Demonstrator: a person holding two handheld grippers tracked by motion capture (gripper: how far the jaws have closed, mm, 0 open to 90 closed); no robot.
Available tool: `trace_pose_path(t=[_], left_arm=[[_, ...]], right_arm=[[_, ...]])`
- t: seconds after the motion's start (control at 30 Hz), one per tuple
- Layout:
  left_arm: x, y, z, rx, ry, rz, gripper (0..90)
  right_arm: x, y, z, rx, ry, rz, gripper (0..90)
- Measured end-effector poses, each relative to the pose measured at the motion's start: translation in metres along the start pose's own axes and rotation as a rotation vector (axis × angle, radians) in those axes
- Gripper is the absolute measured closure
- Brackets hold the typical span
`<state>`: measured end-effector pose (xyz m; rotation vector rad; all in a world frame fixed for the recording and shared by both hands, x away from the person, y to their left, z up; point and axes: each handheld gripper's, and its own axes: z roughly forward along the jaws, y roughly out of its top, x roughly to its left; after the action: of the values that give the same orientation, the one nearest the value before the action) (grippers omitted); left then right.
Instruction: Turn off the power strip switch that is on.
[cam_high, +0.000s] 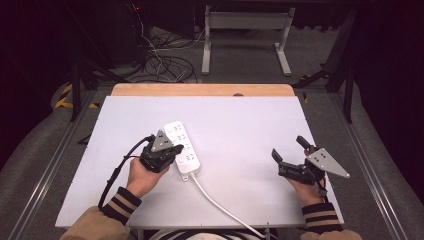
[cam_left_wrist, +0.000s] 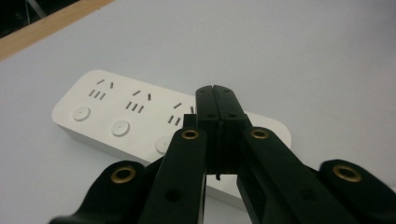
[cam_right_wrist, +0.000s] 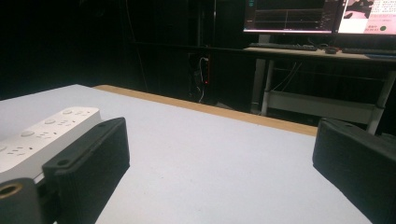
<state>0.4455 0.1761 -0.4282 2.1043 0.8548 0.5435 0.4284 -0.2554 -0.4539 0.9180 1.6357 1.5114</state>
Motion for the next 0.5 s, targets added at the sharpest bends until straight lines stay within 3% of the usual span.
trace_pose_path(t=[0.2,0.5], left_arm=[[0.003,-0.006,0.014,0.105,-0.046,-0.008,90.0],[0.000,-0.010,0.025,0.170,-0.066,0.011,90.0]], right_arm=[[0.000,0.000,0.000,0.003,-0.006,-0.007,4.4],[0.000,0.000,0.000,0.005,-0.011,-0.006,4.8]])
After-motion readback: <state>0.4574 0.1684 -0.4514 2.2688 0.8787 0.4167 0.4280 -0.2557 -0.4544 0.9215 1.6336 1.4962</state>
